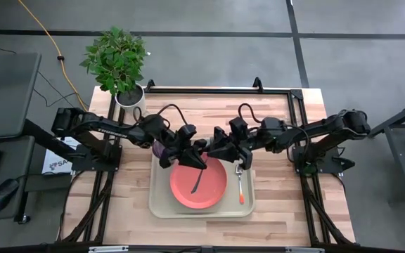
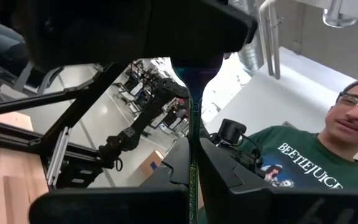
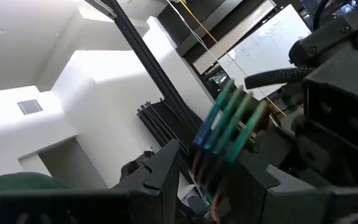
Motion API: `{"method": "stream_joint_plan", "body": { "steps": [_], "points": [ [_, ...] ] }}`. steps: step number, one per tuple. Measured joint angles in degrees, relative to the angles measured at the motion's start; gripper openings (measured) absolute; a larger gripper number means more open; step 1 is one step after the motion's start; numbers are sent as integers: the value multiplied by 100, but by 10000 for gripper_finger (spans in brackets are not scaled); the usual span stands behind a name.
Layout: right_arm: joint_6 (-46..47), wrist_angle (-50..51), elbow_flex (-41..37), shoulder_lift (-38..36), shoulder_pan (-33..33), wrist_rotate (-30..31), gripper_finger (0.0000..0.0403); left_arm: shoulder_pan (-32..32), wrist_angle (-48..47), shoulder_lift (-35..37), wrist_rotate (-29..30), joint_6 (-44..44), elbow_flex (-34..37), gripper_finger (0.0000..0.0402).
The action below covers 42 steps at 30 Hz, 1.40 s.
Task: Pick and place plate/cup/fork/spoon on tray
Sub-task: Put the purple fork to the left side of the orange spoon on the gray serving tray
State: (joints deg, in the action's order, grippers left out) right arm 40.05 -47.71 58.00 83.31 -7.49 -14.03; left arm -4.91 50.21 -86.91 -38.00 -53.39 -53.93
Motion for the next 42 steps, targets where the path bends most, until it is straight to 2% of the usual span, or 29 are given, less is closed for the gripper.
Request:
{"method": "stream_joint_plan", "body": {
  "steps": [5, 11, 15, 20, 23, 26, 31, 34, 37, 39, 42],
  "points": [
    [-42, -47, 0, -11, 2, -85, 83, -38, 16, 0, -13, -1, 0, 0],
    [-20, -58, 0, -11, 0, -125, 11, -39, 16, 0, -35, -38, 0, 0],
    [49, -51, 0, -13, 11, -203, 9, -53, 8, 0, -24, -201, 0, 4],
    [251, 184, 0, -190, 150, -623, 4, -259, -8, 44, -78, -479, 0, 25],
    [293, 944, 0, -581, 209, -943, 2, -509, 1, 161, -150, -503, -27, 46],
    [105, 2202, 0, -1104, 222, -951, 2, -782, -7, 375, -260, -505, -90, 69],
    [-108, 4337, 0, -2072, 194, -153, 1, -1142, -145, 839, -360, -315, -159, 99],
    [-105, 5531, 0, -2452, 83, 744, 1, -1212, -857, 1209, -352, 181, -225, 106],
    [67, 6339, 0, -2586, -45, 1421, 1, -1170, -2433, 1577, -217, 985, -443, 108],
    [140, 6644, 0, -2528, -88, 1568, 1, -1033, -3706, 1799, 178, 1627, -612, 108],
    [76, 6699, 0, -2359, -94, 1603, 0, -672, -5530, 2032, 1072, 2425, -896, 108]
  ]
}}
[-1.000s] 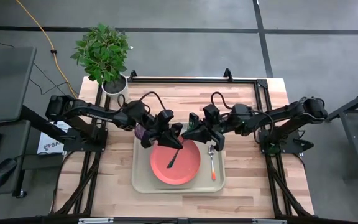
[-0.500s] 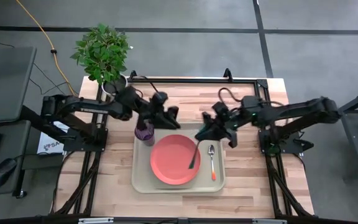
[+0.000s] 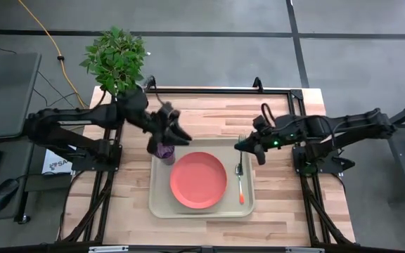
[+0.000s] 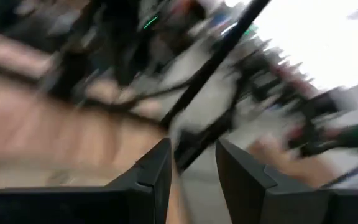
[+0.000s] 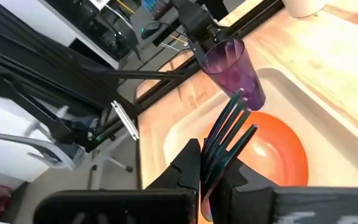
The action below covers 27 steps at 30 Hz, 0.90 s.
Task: Pick and place plate/cup/fork/spoon on tray
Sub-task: Put the purple fork to the left side of the orange spoon on the gray serving tray
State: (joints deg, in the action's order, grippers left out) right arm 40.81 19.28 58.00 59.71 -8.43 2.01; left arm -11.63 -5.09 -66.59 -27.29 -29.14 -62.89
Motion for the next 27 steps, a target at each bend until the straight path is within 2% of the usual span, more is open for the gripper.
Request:
{"method": "stream_joint_plan", "body": {
  "steps": [4, 6, 9, 14, 16, 19, 23, 27],
  "points": [
    [-248, -128, 0, 153, 38, 122, 0, 593, -1488, 224, 1632, 234, -62, 108],
    [-335, -171, 0, 173, 80, 206, 0, 891, -1760, 310, 2350, 140, 1, 108],
    [-434, -363, 0, 214, 141, 242, 0, 1388, -1538, 450, 3253, -108, 298, 108],
    [-714, -793, 2, 270, 142, 242, 0, 2182, 117, 562, 4620, -215, 1231, 108],
    [-769, -961, 2, 290, 142, 238, 0, 2373, 857, 551, 4875, -217, 1675, 108],
    [-833, -1141, 2, 301, 142, 193, 0, 2463, 1707, 366, 4885, -69, 2111, 108],
    [-844, -1141, 2, 303, 142, 181, 0, 2418, 1936, 134, 4856, -60, 2203, 112],
    [-749, -1145, 2, 305, 142, 189, 0, 2360, 1911, 4, 4750, 212, 2196, 134]
  ]
}}
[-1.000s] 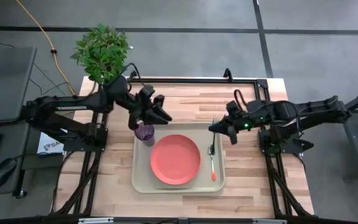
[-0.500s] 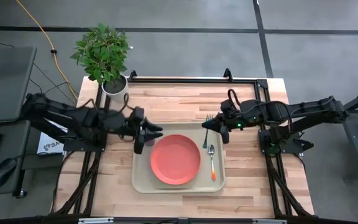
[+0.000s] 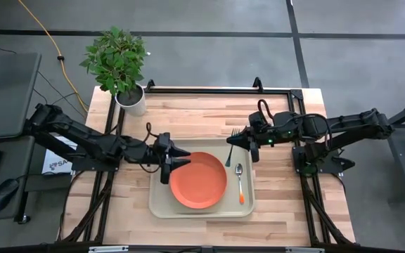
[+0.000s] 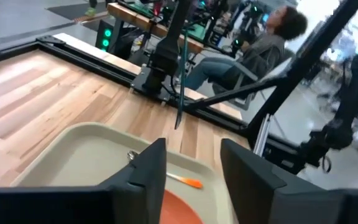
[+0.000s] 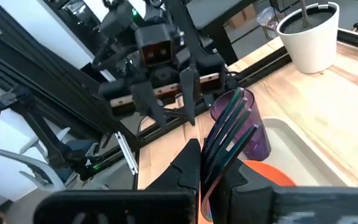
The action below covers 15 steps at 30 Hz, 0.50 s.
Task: Pick and place plate/cup/fork/spoon on tray
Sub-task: Put the purple fork to the left side of the orange spoon on the gray serving tray
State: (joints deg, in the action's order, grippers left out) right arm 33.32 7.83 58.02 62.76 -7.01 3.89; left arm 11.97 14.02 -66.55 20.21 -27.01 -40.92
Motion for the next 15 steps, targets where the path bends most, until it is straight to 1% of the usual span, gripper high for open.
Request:
{"method": "stream_joint_plan", "body": {
  "steps": [5, 9, 12, 15],
  "points": [
    [62, -441, 0, 213, -64, 33, 0, 0, 25, -162, -55, 336, -154, 190],
    [-18, -990, 0, 521, -104, -127, 0, 0, 39, -238, -54, 366, -247, 237],
    [-28, -1542, 0, 752, -102, -336, 0, 0, -1, -318, -70, 366, -288, 259],
    [-108, -2102, 0, 974, -102, -397, 0, -4, 69, -497, -326, 417, -351, 267]
  ]
}}
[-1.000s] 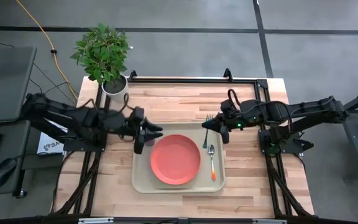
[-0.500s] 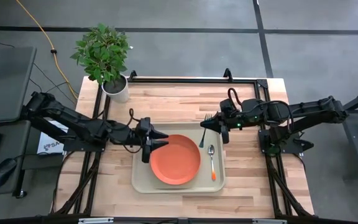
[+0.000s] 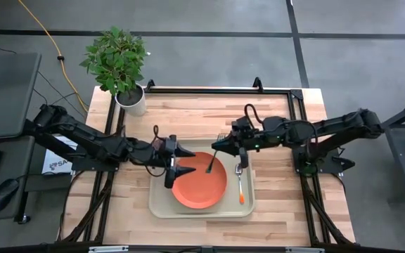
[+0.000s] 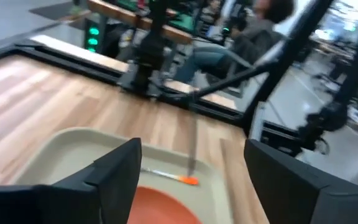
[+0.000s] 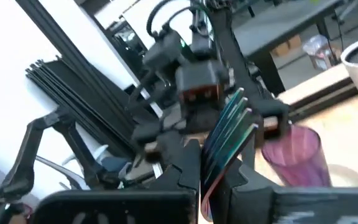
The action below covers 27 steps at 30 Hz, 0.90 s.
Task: Pick and place plate/cup/fork/spoon on tray
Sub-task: Put the purple fork to the left side of the orange spoon on the gray serving tray
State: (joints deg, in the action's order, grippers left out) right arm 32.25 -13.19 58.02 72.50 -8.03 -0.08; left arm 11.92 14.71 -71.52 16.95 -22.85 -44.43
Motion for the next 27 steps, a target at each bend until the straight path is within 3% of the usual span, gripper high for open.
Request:
{"method": "stream_joint_plan", "body": {
  "steps": [7, 12, 17, 24, 27],
  "points": [
    [-224, -682, 0, 293, 0, 77, 0, -2, 525, -668, -454, 59, -204, 265],
    [-269, -810, 0, 294, 0, 98, 0, -2, 571, -906, -452, 57, -264, 238],
    [-273, -833, 0, 283, 0, 97, 0, -6, 417, -930, -428, 56, -264, 170],
    [-271, -833, 0, 283, 0, 90, 0, -134, 394, -930, -412, 48, -264, 25],
    [-275, -830, 0, 283, 1, 93, 0, -212, 390, -930, -453, -52, -264, 11]
  ]
}}
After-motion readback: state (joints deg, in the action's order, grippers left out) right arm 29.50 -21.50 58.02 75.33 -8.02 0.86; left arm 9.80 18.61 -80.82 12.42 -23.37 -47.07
